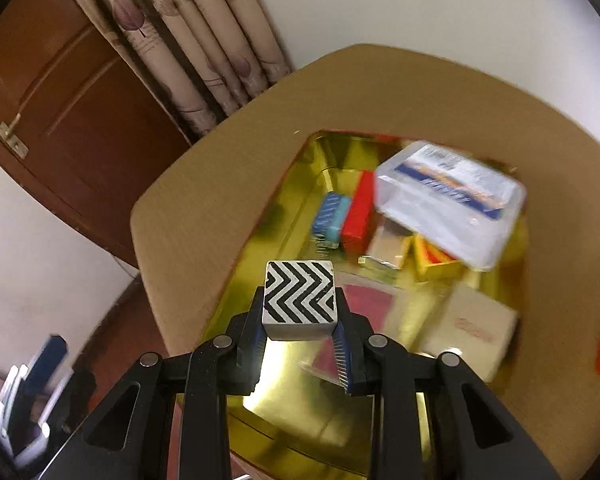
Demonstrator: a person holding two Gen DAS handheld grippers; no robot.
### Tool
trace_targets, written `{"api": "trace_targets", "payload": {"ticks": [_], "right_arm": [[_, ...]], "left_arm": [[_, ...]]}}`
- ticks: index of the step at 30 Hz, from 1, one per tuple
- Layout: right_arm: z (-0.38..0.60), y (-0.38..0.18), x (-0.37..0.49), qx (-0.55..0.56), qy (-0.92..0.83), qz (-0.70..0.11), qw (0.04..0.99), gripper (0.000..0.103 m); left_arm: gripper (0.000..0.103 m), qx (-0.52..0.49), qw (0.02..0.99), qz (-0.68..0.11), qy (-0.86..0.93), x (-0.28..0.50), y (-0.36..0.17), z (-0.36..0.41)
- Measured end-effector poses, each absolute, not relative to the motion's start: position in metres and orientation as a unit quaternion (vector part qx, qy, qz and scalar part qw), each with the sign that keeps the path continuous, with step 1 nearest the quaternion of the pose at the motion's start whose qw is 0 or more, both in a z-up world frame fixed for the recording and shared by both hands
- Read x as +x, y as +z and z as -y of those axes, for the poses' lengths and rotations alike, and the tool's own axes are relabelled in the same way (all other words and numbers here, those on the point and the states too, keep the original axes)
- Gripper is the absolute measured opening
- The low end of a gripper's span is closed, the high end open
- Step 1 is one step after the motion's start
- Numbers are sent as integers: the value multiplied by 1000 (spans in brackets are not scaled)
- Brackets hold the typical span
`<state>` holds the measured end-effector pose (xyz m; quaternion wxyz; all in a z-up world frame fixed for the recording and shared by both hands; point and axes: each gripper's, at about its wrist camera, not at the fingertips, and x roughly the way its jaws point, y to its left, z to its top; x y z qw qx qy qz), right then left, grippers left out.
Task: Organize rigid objects
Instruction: 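Carry the chevron cube over the tray and release it with the right tool, then grasp the pink eraser block with the right tool while the left tool reaches the red case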
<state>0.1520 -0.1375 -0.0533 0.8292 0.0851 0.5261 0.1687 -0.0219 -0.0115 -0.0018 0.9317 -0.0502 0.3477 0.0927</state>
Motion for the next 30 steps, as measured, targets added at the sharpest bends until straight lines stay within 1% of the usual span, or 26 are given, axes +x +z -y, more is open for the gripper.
{"api": "trace_targets", "payload": {"ticks": [4,7,8,9,10,13,14,15,16,17,18,21,26,30], "right_arm": [[129,-60,160,83,155,-529,830,28],[129,-62,166,93,154,-528,830,29],[130,-62,167,97,156,-528,829,31],[130,-62,167,102,160,-525,830,38],[130,-61,168,104,161,-521,832,40],[137,-47,157,103,165,-496,846,40],[146,-38,145,112,173,-478,854,42],[155,-32,137,118,176,-465,859,48],[168,-25,123,122,175,-450,868,52],[184,-19,104,120,165,-432,878,61],[197,-16,90,117,156,-420,886,66],[253,-18,39,98,93,-405,904,67],[362,-41,-32,100,-24,-432,896,68],[415,-45,-66,112,-60,-436,891,68]], "left_arm": [[54,-66,927,-359,89,-18,-6,5],[54,-72,923,-367,92,-15,-9,2],[54,-73,923,-367,92,-15,-9,1],[54,-74,923,-365,94,-15,-9,1],[54,-74,924,-363,98,-15,-9,1],[54,-68,924,-363,98,-17,-9,4],[55,-66,925,-362,98,-17,-9,6],[54,-63,925,-361,97,-18,-8,8],[54,-59,926,-360,96,-18,-8,9],[55,-55,927,-358,95,-19,-7,12],[54,-51,928,-356,94,-20,-7,14],[54,-39,930,-355,89,-22,-6,22],[54,-16,931,-357,80,-25,-8,40],[55,-7,929,-368,43,-28,-10,60]]}}
